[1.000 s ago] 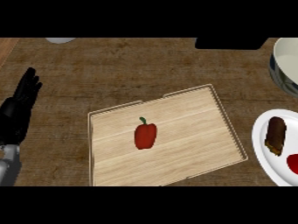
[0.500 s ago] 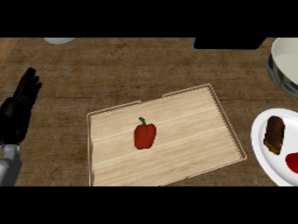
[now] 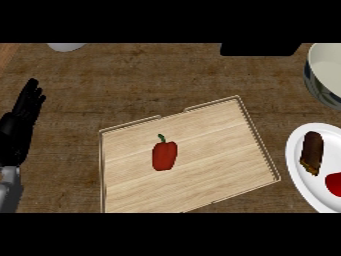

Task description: Pick the can from the plate and place it in the bowl

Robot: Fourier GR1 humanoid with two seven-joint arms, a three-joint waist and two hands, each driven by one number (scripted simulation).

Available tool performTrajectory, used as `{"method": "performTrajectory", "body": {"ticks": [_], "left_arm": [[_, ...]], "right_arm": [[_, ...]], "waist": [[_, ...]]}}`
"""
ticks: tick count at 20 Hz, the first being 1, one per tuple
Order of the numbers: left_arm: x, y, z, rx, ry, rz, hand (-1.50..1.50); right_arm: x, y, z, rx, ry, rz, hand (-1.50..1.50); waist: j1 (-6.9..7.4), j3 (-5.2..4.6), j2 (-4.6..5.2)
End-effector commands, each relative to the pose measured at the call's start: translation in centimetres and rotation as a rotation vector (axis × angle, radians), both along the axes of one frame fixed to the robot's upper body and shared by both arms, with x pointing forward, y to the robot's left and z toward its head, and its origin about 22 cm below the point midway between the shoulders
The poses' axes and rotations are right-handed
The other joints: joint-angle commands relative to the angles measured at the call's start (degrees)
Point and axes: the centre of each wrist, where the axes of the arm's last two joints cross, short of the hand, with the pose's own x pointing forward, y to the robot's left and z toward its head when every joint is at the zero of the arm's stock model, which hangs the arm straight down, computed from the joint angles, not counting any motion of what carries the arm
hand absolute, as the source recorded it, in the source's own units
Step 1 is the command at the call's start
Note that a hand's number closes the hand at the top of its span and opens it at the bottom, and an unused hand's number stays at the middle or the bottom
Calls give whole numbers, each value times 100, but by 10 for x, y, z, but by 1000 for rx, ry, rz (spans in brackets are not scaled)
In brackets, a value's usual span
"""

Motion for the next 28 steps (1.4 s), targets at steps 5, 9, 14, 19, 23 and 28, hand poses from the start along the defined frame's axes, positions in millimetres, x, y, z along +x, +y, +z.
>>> {"method": "performTrajectory", "body": {"ticks": [5,9,14,19,23,28], "left_arm": [[8,2,-9,10,-2,0,0],[1,-5,17,6,-12,10,0],[1,2,-7,1,-7,-3,0],[3,-7,6,-10,1,11,0],[1,1,10,-7,6,19,0],[-4,-8,3,-5,2,1,0]], "right_arm": [[15,11,-22,59,57,3,-150],[12,30,-26,42,57,-22,-150],[8,29,-48,70,33,-26,-150],[3,7,-54,31,50,-30,-150],[26,13,-72,119,69,-39,150],[23,7,-95,124,22,46,150]], "waist": [[-35,-3,1],[-23,-2,-8],[-35,-2,-3],[-39,-1,-7],[-15,0,-3],[-6,1,-3]]}}
